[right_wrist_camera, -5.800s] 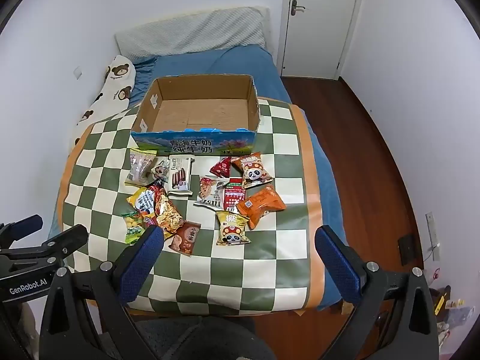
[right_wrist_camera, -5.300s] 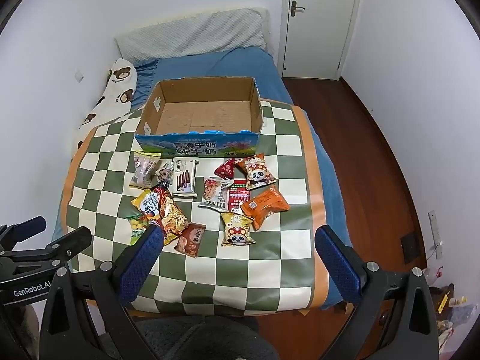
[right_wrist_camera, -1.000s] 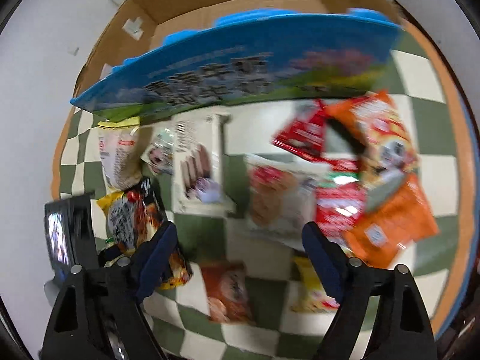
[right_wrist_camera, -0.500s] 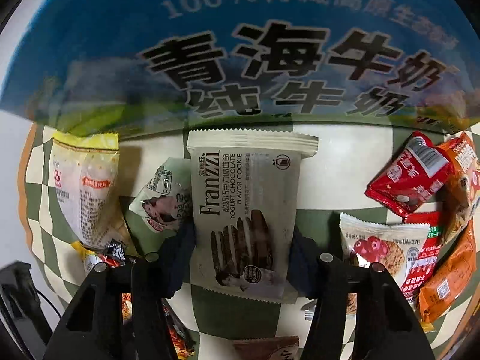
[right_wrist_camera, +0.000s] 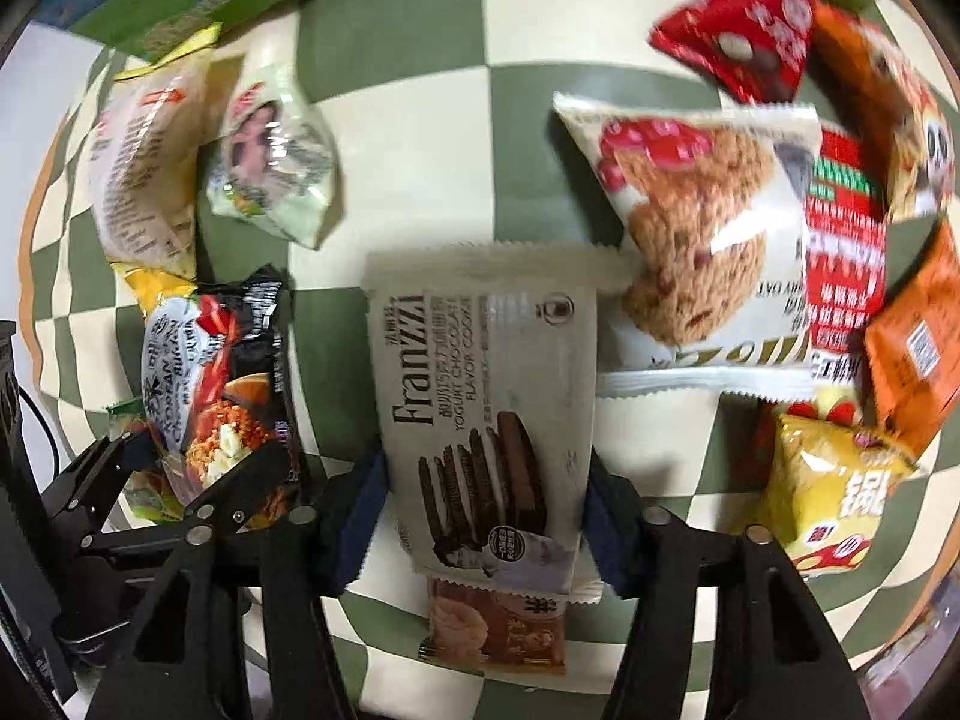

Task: Organize snacks
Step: 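Grasp the yellow noodle bag with left tool while right tool grasps the Franzzi cookie pack, then carry both packets into the cardboard box and open both tools, then grasp the white cookie packet with left tool while right tool grasps the orange packet, then lower both packets into the box beside the noodle bag and release, then grasp the red-brown packet with left tool while right tool grasps the yellow Guoba bag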

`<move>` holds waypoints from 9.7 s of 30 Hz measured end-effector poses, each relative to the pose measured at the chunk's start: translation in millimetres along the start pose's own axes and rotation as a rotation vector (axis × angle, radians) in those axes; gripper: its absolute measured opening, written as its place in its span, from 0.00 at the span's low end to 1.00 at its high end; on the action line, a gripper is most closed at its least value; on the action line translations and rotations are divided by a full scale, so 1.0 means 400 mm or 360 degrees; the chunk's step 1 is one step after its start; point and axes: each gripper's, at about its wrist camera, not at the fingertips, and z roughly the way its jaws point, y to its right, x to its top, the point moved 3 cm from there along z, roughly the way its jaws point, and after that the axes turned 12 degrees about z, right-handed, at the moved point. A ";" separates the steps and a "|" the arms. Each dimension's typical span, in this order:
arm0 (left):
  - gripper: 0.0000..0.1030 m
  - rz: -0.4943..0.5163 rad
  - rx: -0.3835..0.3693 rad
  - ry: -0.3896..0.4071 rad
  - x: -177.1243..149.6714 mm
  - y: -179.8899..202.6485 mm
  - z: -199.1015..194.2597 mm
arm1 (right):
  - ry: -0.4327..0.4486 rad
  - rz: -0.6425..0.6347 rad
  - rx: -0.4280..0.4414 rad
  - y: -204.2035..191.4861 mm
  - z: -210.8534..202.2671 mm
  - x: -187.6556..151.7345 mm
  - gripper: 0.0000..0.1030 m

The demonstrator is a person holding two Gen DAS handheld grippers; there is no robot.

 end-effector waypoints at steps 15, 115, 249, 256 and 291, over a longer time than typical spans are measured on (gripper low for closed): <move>0.82 -0.0074 0.0146 -0.0002 0.028 0.046 -0.060 | 0.0159 -0.0118 -0.0036 -0.019 -0.016 -0.067 0.59; 0.89 0.0024 0.0263 0.0852 0.449 0.229 -0.673 | 0.1015 -0.0115 0.0207 0.040 -0.761 0.321 0.92; 0.91 -0.0085 0.0105 0.0199 0.766 -0.022 -0.273 | 0.0495 -0.0039 -0.0059 -0.008 -0.441 0.796 0.93; 0.91 -0.0051 0.0165 0.0284 0.688 0.019 -0.299 | 0.0640 -0.0089 -0.0078 -0.017 -0.490 0.692 0.93; 0.90 -0.0025 0.0263 0.0740 0.231 0.241 -0.607 | 0.0962 -0.0074 0.0213 0.078 -0.727 0.123 0.93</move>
